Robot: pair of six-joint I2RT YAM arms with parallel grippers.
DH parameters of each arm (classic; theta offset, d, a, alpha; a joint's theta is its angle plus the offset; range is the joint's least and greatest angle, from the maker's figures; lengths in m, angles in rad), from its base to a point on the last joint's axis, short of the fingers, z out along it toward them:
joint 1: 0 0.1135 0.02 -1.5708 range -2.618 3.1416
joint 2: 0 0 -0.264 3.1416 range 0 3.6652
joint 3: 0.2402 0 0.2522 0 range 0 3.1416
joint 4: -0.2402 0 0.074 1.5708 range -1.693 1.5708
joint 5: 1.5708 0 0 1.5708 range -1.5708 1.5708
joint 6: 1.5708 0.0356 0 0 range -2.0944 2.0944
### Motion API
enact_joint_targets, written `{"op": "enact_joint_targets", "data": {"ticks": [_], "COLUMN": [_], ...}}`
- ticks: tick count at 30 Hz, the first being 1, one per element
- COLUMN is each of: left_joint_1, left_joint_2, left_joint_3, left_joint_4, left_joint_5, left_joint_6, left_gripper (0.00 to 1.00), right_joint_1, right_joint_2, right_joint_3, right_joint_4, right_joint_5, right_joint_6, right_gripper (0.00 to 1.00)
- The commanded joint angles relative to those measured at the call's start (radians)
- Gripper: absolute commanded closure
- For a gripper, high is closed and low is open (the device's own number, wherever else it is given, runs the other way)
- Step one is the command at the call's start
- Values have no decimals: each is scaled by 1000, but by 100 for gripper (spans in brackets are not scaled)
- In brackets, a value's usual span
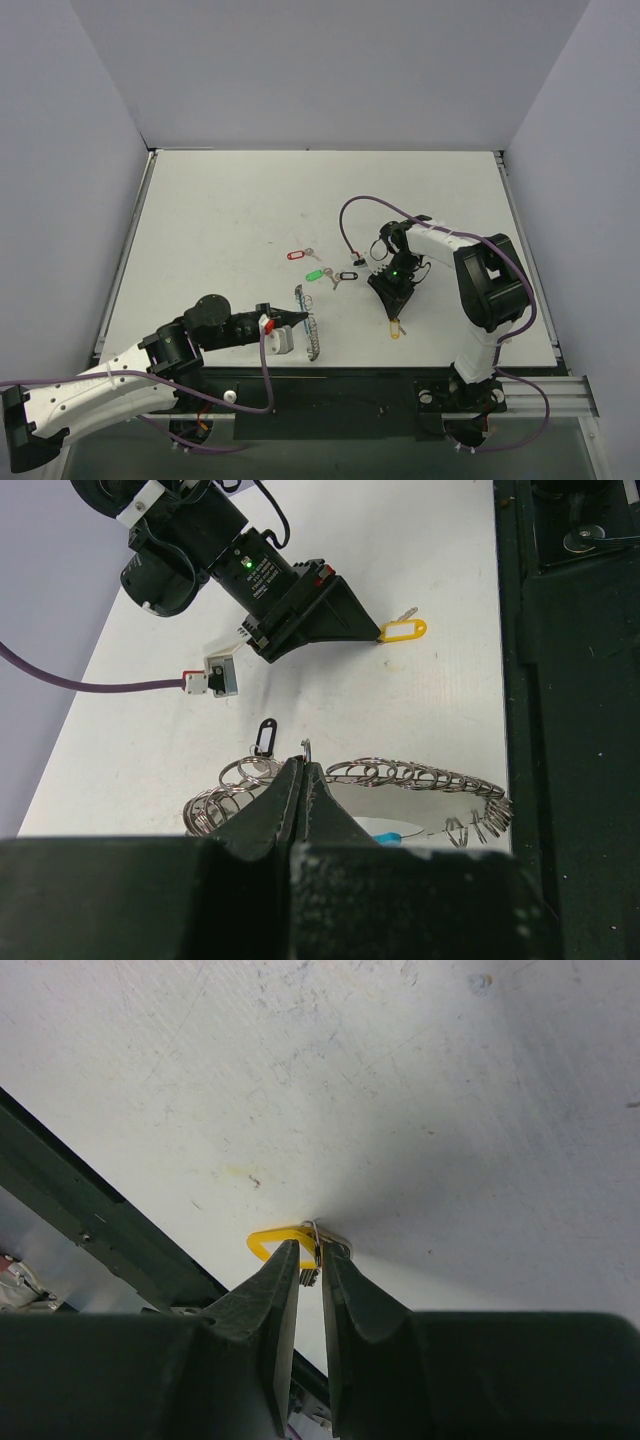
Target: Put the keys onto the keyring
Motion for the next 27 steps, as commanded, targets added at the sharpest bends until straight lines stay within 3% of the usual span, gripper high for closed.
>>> {"op": "enact_joint_targets", "data": {"ticks": [1,27], "left_joint_1": [6,6], "left_joint_2": [-9,-9], "left_joint_3": [23,23], "left_joint_4": [42,39], "left_joint_5": [19,21], "left_joint_6": [-7,-7], "left_gripper": [100,100], "right_joint_1": [3,10], "right_joint_2": [-14,3], "right_joint_3": [21,21], "right_joint_4": [-64,-64], "right_joint_5": [18,13], "right_joint_6": [-13,-15], "right_gripper": [88,91]}}
